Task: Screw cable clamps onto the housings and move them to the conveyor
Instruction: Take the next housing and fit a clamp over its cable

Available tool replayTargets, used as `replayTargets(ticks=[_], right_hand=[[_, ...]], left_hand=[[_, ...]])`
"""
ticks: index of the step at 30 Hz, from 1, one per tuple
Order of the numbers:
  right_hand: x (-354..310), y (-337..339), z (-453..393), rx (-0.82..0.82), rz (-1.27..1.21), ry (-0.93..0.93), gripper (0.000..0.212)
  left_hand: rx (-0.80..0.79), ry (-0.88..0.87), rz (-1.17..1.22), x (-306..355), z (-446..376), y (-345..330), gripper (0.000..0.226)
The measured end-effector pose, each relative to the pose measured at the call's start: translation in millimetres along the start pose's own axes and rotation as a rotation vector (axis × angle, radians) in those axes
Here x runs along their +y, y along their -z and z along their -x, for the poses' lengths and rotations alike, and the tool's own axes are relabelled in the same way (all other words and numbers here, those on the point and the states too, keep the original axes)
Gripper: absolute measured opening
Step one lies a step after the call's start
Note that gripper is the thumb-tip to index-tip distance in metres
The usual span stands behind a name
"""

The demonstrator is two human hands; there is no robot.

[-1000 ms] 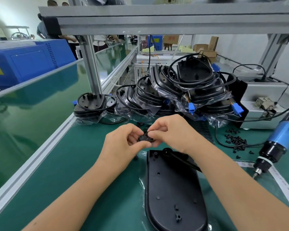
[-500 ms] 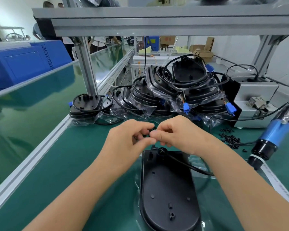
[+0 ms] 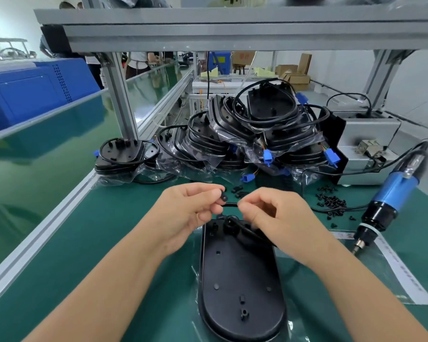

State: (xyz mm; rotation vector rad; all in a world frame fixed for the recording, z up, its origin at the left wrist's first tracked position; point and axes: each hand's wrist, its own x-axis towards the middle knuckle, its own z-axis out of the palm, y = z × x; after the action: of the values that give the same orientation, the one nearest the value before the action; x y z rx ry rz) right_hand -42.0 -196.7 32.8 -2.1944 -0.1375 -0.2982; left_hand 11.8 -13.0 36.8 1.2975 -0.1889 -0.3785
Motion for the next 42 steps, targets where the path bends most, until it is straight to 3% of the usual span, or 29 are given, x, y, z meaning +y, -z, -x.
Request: replayTargets(ticks=[1, 6, 13, 18, 24, 33, 42], right_hand=[[-0.8, -2.3, 3.8, 0.017, -0.021, 0.013, 0.002], [-6.3, -7.7, 9.0, 0.070, -0.019, 0.089, 0.017], [-2.4, 3.4, 13.1, -0.158, 0.231, -0.015, 0.016], [-0.1, 4.0, 15.0, -0.134, 0.337, 0.042, 0.012], [6.5, -0.4, 20.7, -0.015, 0.335, 0.116, 0.008], [10.6, -1.1, 19.4, 0.024, 0.329, 0.150, 0.007], [20.7, -4.9, 19.6, 0.061, 0.271, 0.113, 0.005]], left_hand=[[-0.013, 0.015, 0.031, -0.8, -0.3, -0.4, 0.012], [-0.024, 0.004, -0.029, -0.2, -0.4, -6.9, 0.016], [0.071, 0.015, -0.313, 9.0, -4.5, -7.7, 0.013], [0.083, 0.055, -0.464, 14.3, -10.5, -15.6, 0.012], [0.009, 0.041, -0.578, 14.8, -13.9, -22.2, 0.012], [-0.047, -0.011, -0.763, 16.0, -16.5, -21.0, 0.014], [-0.278, -0.025, -0.972, 26.2, -18.7, -12.4, 0.006]])
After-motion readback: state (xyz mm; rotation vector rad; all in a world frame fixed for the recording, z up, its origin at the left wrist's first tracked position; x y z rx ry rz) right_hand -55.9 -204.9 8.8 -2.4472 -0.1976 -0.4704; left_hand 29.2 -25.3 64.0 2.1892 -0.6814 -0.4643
